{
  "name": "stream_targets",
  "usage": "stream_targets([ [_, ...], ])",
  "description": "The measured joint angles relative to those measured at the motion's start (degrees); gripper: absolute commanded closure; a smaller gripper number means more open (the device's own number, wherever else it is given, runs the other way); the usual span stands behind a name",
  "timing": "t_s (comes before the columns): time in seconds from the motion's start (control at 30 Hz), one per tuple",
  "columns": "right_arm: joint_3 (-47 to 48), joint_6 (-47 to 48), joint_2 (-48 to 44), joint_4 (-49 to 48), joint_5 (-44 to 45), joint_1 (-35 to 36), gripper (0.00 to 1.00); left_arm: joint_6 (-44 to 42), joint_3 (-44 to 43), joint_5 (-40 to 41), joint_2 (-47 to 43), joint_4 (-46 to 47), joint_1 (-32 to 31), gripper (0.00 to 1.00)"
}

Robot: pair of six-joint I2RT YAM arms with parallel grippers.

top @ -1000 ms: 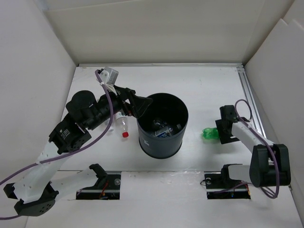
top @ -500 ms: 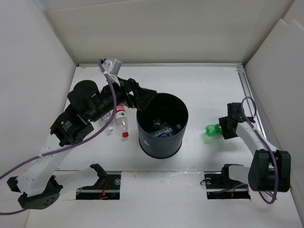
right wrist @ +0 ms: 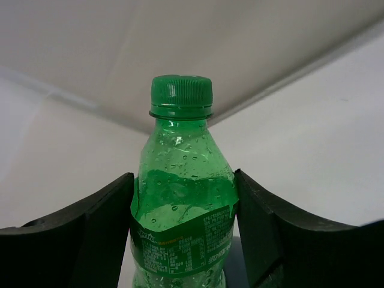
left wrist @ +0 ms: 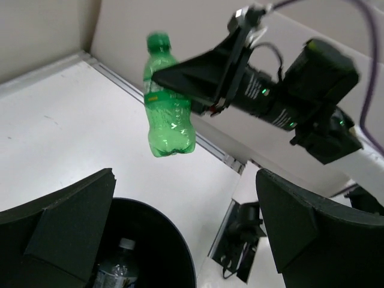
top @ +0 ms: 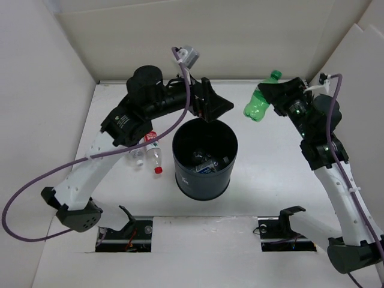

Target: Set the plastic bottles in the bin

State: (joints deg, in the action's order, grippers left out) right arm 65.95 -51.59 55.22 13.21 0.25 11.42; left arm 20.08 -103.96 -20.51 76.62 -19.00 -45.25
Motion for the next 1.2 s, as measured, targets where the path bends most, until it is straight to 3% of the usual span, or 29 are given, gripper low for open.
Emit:
stream_targets([
  [0.23, 9.8, 4.1, 6.6, -12.7, -13.8, 11.0, 1.0, 1.3, 0.0, -6.2, 4.4, 0.7, 0.0, 0.0],
  [0.47, 13.0, 4.2, 11.7, -19.1, -18.7, 20.8, 1.0, 2.2, 0.5, -7.6, 4.1, 3.0, 0.4, 0.03],
  [0.57, 13.4, 2.9, 13.1, -22.8, -19.1, 22.9, 0.99, 2.4, 1.2, -8.4, 3.9, 3.1, 0.3, 0.27],
  [0.6, 13.4, 2.5, 13.2, -23.7, -19.1, 23.5, 0.96, 2.6, 1.4, -8.6, 3.8, 3.0, 0.3, 0.53],
  [0.67, 13.4, 3.0, 13.1, -24.8, -19.1, 23.9, 0.83, 3.4, 1.6, -8.3, 3.7, 3.1, 0.4, 0.69],
  [0.7, 13.5, 3.4, 13.0, -25.2, -19.2, 23.9, 0.51, 3.7, 1.7, -8.6, 3.5, 3.4, 0.7, 0.75],
  [0.73, 13.5, 3.6, 13.0, -25.5, -19.3, 23.9, 0.25, 3.5, 2.0, -8.4, 3.3, 3.6, 0.7, 0.85],
  [0.77, 13.5, 3.8, 13.0, -25.6, -19.4, 23.9, 0.0, 3.7, 2.4, -8.4, 3.0, 3.8, 0.7, 0.86],
  [0.97, 12.7, 8.0, 10.8, -22.5, -18.4, 23.4, 0.0, 1.4, 10.2, -5.8, -0.8, 4.5, 0.2, 0.87],
  [1.1, 10.5, 12.6, 5.1, -16.5, -14.1, 19.3, 0.0, 0.3, 16.8, -3.5, -3.1, 5.1, 0.2, 0.87],
  [1.13, 9.6, 13.6, 3.3, -15.3, -13.1, 18.1, 0.0, 0.1, 19.0, -3.1, -3.7, 5.4, 0.3, 0.82],
  [1.17, 8.6, 14.5, 1.5, -14.3, -12.1, 16.7, 0.0, 0.1, 21.0, -2.8, -4.3, 5.6, 0.3, 0.54],
  [1.2, 7.8, 15.3, -0.1, -13.2, -11.2, 15.4, 0.0, 0.1, 22.7, -2.4, -4.9, 5.6, 0.2, 0.37],
])
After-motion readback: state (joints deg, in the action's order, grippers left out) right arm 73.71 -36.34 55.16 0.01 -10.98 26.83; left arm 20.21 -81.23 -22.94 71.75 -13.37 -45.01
